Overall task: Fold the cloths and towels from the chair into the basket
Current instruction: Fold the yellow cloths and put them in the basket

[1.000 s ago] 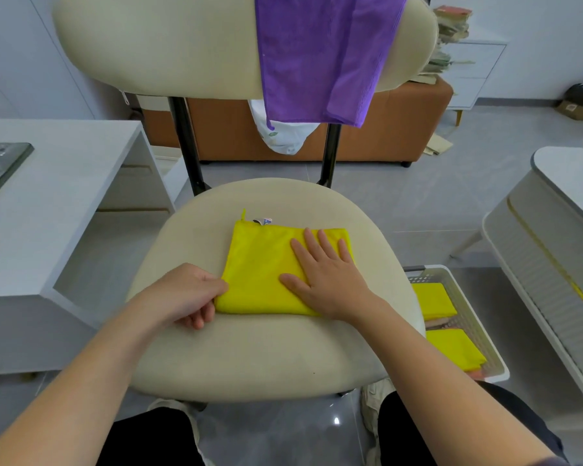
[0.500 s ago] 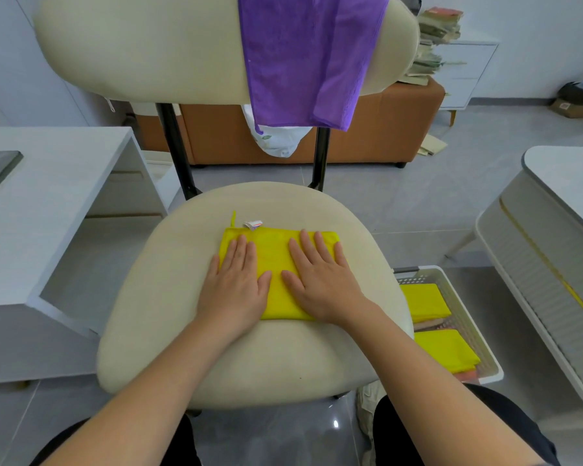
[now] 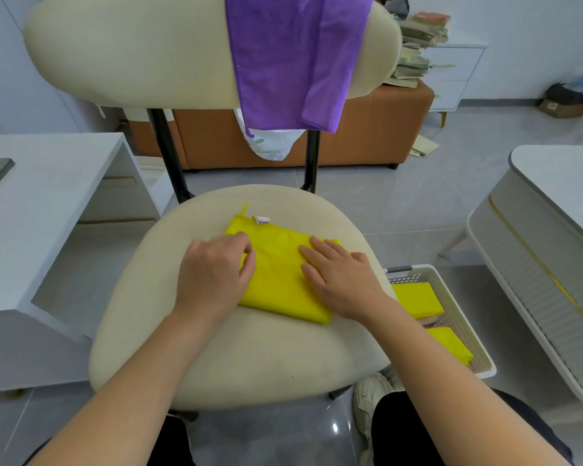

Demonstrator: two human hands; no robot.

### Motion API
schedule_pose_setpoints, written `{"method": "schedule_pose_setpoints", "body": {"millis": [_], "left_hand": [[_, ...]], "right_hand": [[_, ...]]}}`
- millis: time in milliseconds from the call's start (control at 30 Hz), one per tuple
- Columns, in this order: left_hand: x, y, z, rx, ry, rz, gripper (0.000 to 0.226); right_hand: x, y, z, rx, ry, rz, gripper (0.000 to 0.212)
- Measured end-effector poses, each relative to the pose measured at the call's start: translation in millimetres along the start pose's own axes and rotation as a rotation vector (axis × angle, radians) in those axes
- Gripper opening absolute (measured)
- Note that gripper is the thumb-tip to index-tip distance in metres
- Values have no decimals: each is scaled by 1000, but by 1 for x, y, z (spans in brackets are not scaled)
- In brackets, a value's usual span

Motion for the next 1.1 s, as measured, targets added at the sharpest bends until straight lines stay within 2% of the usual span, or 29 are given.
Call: {"method": "schedule_pose_setpoints", "body": {"millis": [100,200,300,400,500,633,700,733,833,900,1000,1100], "left_hand": [[-7,12,-9,194,14,97,21],[-8,18,-26,294,-87,48,17],[-5,14,-34,297,-161,-6,18],[5,7,-35,263,-259,-2,32],[19,-2,-27,238,-277,153,44],[18,0,-15,225,-156,300,35],[17,7,-26,340,-139,306,50],[18,11,-35,435,-156,282,59],[25,17,-56,652,-195,210,68],[31,12,-57,648,-187,188,77],[32,2,-41,483,-218,158,76],[22,-3,-21,311,-67,104,73]], "right_hand": [[-1,-1,1,-18,-9,-10,47],[-1,-2,3,-21,7,-23,47],[1,-2,7,-36,37,-28,45],[3,-1,11,-70,74,-45,43],[2,-1,20,-139,128,-84,54],[-2,-2,26,-253,-59,-126,39],[-2,-1,25,-314,-111,-42,36],[0,-2,22,-280,-125,9,41],[7,-1,4,-40,-154,97,46],[8,1,1,28,-118,85,43],[7,3,24,-111,91,51,35],[3,5,35,-277,103,11,41]]}}
Point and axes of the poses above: each hand's wrist, its own y-axis away from the middle knuckle, its own z-axis out of the back of the hand, x = y × z, the point moved 6 cm from there along -y, towards the middle knuckle, and after that the axes turned 15 degrees about z, right-handed, at the moved point
